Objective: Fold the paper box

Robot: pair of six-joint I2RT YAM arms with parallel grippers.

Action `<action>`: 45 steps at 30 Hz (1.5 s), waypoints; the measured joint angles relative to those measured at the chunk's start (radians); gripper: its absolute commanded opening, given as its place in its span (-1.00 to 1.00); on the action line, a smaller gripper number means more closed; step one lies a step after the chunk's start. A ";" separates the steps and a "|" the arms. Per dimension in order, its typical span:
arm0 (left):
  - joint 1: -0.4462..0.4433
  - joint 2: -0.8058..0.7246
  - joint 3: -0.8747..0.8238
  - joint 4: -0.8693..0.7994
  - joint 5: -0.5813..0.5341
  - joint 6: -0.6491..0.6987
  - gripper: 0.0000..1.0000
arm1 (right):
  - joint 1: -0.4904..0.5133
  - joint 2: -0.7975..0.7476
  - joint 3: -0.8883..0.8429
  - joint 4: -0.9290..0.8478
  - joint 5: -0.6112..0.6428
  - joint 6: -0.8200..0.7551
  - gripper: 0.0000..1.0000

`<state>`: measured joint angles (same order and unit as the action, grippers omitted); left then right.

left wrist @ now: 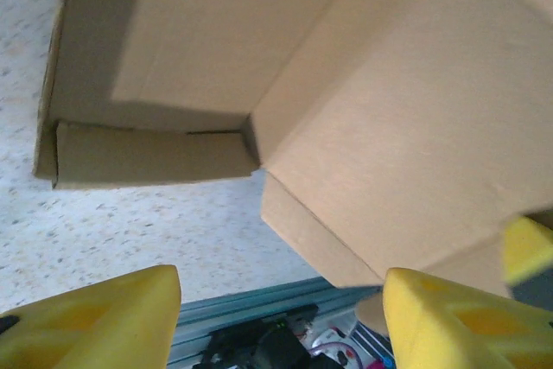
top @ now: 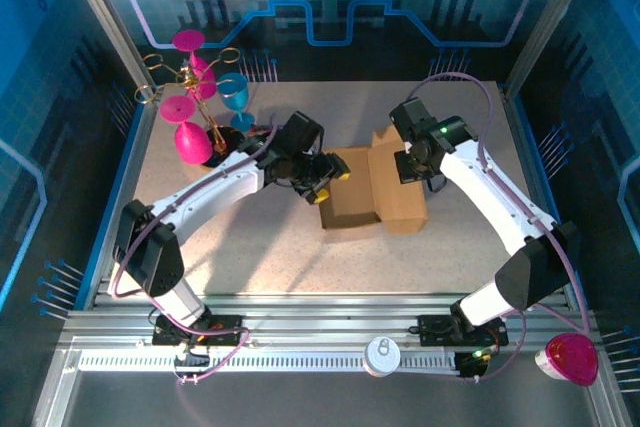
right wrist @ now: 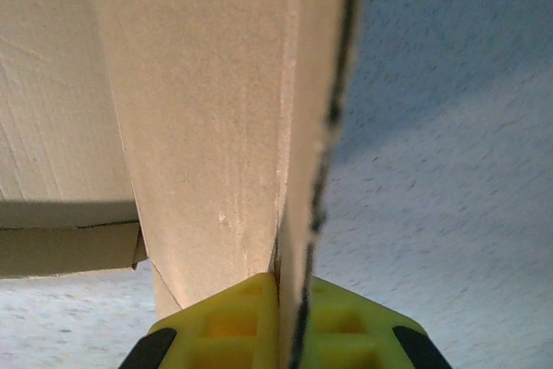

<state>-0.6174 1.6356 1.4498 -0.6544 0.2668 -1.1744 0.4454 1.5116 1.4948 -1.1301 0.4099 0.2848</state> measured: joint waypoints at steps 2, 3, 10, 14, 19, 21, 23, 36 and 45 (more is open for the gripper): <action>0.023 -0.014 0.037 -0.001 0.000 0.056 0.05 | 0.013 0.000 0.002 0.020 0.034 -0.078 -1.00; 0.043 -0.021 0.058 -0.002 0.000 0.095 -0.04 | 0.027 0.000 0.002 0.042 0.049 -0.135 -1.00; 0.203 -0.019 0.157 0.016 -0.007 0.372 -0.17 | 0.126 -0.040 -0.072 0.249 0.083 -0.449 -1.00; 0.301 0.051 0.277 0.007 0.000 0.283 -0.13 | 0.145 -0.047 -0.099 0.365 0.106 -0.597 -1.00; 0.313 0.105 0.352 0.009 -0.008 0.121 -0.17 | 0.192 -0.053 -0.117 0.480 0.118 -0.729 -1.00; 0.286 0.116 0.370 0.010 -0.006 0.059 -0.20 | 0.204 -0.053 -0.117 0.507 0.122 -0.757 -1.00; 0.265 0.120 0.370 0.011 0.004 -0.008 -0.18 | 0.208 -0.053 -0.117 0.524 0.130 -0.776 -1.00; 0.243 0.121 0.247 0.058 0.042 -0.284 -0.11 | 0.239 -0.026 -0.118 0.581 0.185 -0.833 -1.00; 0.237 0.119 0.212 0.105 0.064 -0.342 -0.02 | 0.253 -0.026 -0.124 0.610 0.212 -0.847 -1.00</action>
<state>-0.3809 1.7546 1.6615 -0.5499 0.3305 -1.5166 0.6979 1.4853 1.3712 -0.5201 0.6224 -0.5621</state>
